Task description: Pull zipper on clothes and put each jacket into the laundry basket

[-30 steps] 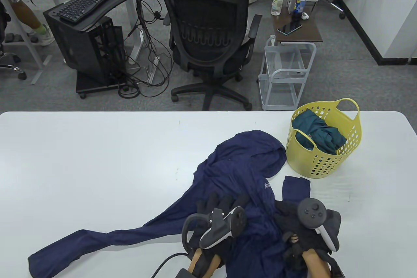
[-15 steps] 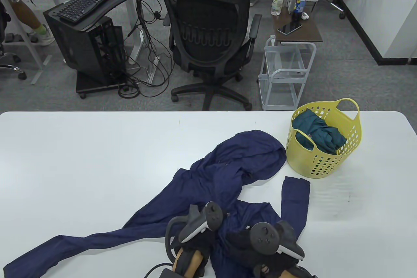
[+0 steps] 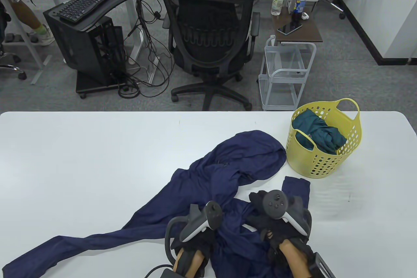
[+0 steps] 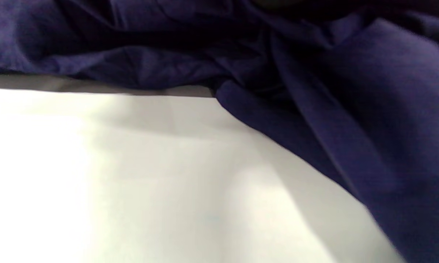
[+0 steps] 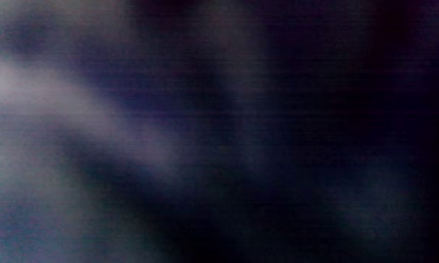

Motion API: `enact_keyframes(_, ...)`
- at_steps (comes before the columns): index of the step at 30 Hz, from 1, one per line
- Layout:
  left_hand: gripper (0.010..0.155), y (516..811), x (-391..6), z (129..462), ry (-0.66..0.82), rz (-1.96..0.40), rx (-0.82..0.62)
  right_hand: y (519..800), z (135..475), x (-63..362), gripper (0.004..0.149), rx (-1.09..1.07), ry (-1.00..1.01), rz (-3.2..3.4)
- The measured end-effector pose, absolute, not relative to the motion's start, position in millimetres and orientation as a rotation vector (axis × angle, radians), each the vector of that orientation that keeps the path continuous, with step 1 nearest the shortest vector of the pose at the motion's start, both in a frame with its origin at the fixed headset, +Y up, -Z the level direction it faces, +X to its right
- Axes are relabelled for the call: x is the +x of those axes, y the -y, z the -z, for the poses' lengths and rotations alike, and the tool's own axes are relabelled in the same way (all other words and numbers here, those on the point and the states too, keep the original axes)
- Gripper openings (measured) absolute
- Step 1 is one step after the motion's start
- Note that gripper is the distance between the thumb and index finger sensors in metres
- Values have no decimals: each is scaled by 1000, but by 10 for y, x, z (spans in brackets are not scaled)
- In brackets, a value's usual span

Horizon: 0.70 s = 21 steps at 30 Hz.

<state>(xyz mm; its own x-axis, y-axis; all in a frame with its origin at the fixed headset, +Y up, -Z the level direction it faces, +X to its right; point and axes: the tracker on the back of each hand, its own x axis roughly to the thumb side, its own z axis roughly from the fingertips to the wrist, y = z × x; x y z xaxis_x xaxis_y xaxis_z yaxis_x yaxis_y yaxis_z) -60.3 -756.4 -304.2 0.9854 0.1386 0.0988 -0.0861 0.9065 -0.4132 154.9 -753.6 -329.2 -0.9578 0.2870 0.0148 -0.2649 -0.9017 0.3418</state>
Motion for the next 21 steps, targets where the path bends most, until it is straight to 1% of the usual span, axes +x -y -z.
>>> enact_keyframes(1, 59, 7563, -612, 3043, 124, -116, -421, 7615, 3324, 1500, 87, 105, -517, -2803)
enact_keyframes(2, 59, 7560, -620, 3044, 122, -114, -419, 7665, 3340, 1473, 87, 110, -519, -2802)
enact_keyframes(3, 59, 7555, -639, 3048, 113, -109, -417, 7713, 3348, 1456, 85, 102, -512, -2830)
enact_keyframes(4, 59, 7550, -650, 3051, 107, -107, -414, 7706, 3345, 1460, 80, 84, -464, -2861)
enact_keyframes(7, 60, 7520, -703, 3062, 65, -106, -398, 7546, 3292, 1572, 42, -6, -187, -2887)
enact_keyframes(8, 60, 7509, -720, 3064, 54, -105, -390, 7494, 3270, 1623, 37, -26, -108, -2867)
enact_keyframes(10, 60, 7470, -776, 3065, 11, -91, -366, 7347, 3191, 1785, 36, -64, 80, -2800)
enact_keyframes(13, 60, 7396, -847, 3052, -7, -129, -353, 7175, 3032, 1989, 36, -73, 327, -2655)
enact_keyframes(14, 59, 7367, -856, 3044, -6, -153, -354, 7146, 2993, 2018, 36, -65, 365, -2621)
enact_keyframes(16, 59, 7216, -848, 2992, 21, -241, -322, 7065, 2872, 2059, 37, -25, 482, -2543)
enact_keyframes(17, 58, 7155, -826, 2961, 36, -280, -293, 7040, 2845, 2057, 37, -12, 504, -2531)
enact_keyframes(18, 62, 7061, -757, 2902, 60, -342, -219, 7004, 2811, 2040, 37, 9, 520, -2525)
enact_keyframes(20, 72, 6954, -548, 2816, 117, -403, -116, 6974, 2784, 2000, 37, 57, 511, -2529)
enact_keyframes(21, 79, 6932, -433, 2792, 161, -401, -101, 6973, 2775, 1974, 38, 84, 504, -2527)
